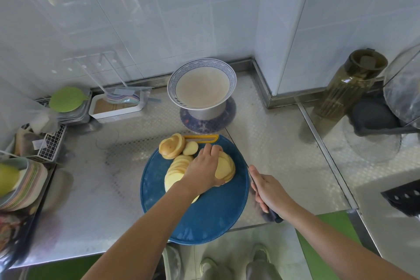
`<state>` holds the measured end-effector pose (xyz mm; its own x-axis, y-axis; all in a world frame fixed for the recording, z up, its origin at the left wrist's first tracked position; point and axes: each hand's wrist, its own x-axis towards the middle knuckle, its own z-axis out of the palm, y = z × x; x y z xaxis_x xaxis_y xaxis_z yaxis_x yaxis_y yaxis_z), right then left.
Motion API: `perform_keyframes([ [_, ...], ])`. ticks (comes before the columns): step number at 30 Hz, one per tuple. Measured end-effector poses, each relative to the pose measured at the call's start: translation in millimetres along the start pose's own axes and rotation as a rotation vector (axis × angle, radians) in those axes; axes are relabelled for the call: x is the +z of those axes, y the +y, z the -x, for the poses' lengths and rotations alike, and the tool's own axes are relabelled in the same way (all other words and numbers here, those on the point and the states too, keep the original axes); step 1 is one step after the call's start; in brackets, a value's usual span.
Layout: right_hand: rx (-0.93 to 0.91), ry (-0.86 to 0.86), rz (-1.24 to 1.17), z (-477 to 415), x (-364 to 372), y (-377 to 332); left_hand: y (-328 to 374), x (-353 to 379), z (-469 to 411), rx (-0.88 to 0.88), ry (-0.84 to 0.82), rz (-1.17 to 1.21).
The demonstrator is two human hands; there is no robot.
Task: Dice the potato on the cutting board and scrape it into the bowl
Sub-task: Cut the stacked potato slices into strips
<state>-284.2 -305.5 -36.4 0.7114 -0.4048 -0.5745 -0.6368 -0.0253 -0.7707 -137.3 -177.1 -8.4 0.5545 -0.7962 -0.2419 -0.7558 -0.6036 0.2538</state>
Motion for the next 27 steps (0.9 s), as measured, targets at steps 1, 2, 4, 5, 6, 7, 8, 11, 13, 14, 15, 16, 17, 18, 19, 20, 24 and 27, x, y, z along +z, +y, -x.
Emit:
perform_keyframes([
  [1,-0.002,0.001,-0.001,0,0,-1,0,-1,1,0.011,-0.008,0.02],
  [2,-0.005,0.002,-0.003,1,0,-1,-1,-1,1,0.019,-0.02,0.032],
  [4,-0.011,0.002,-0.001,2,0,-3,-4,0,0,0.019,-0.055,0.014],
  [5,-0.014,0.001,0.003,3,0,-4,-5,0,-1,0.012,-0.071,-0.012],
  [6,-0.018,0.0,0.008,3,1,-5,-7,-1,-2,0.006,-0.082,-0.039],
  [7,-0.022,0.001,0.015,3,1,-6,-8,-1,-4,-0.001,-0.088,-0.059],
  [8,-0.025,0.001,0.021,3,1,-6,-10,-1,-5,-0.01,-0.087,-0.075],
  [11,-0.026,0.001,0.012,2,0,-7,-15,-1,-5,-0.03,-0.065,-0.095],
  [13,-0.02,0.002,-0.003,3,-1,-6,-16,2,-3,-0.037,-0.059,-0.074],
  [14,-0.017,0.006,-0.009,2,-2,-4,-17,3,-2,-0.036,-0.048,-0.065],
  [15,-0.014,0.01,-0.009,1,-2,-2,-17,4,-1,-0.032,-0.031,-0.06],
  [16,-0.011,0.012,-0.006,1,-2,0,-17,4,0,-0.025,-0.009,-0.057],
  [17,-0.007,0.014,-0.002,0,-2,1,-18,5,1,-0.013,0.013,-0.051],
  [18,-0.002,0.015,0.0,-1,-2,3,-18,5,1,-0.002,0.026,-0.039],
  [19,0.002,0.016,0.001,-2,-2,4,-19,5,1,0.007,0.025,-0.02],
  [20,0.008,0.015,-0.003,-2,-1,6,-19,6,2,0.014,0.012,-0.002],
  [24,0.016,0.012,-0.025,-2,1,7,-15,8,2,0.042,-0.056,-0.003],
  [27,0.009,0.02,-0.012,0,0,6,-16,6,4,0.043,-0.069,0.074],
])
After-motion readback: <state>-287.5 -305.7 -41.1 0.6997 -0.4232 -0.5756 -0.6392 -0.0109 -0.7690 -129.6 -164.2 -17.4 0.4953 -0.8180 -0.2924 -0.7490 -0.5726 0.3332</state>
